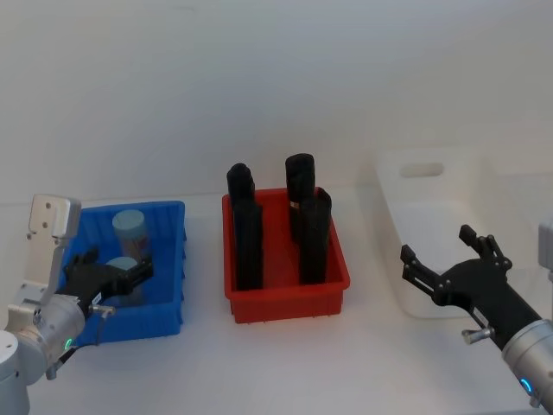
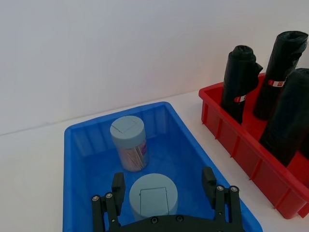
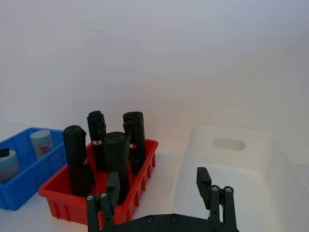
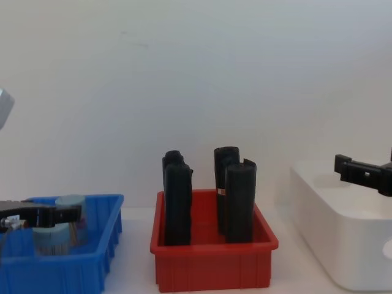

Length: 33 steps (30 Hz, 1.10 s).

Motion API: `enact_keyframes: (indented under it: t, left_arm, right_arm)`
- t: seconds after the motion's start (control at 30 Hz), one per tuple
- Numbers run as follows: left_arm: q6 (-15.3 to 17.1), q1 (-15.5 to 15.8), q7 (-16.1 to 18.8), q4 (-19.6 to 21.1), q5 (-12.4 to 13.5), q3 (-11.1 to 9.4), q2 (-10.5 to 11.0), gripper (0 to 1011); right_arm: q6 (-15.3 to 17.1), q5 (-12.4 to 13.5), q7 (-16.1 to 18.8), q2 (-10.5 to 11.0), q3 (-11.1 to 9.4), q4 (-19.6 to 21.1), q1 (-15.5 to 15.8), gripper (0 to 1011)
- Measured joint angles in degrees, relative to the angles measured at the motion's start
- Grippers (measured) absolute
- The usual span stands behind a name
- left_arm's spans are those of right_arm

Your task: Pick the cotton swabs from the blue box and place them into the white box.

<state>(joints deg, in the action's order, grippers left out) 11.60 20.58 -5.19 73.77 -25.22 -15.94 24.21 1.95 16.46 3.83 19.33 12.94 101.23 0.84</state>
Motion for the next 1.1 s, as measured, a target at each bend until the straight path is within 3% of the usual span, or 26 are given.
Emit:
enact_keyframes:
  t: [1.1]
  left_arm:
    - [1.68,3.23,-4.13,-6.57,-0.19,0.86,-1.04,1004]
  right_arm:
    - [0.0,0.0,0.0,0.0,0.0,0.0,0.0,1001]
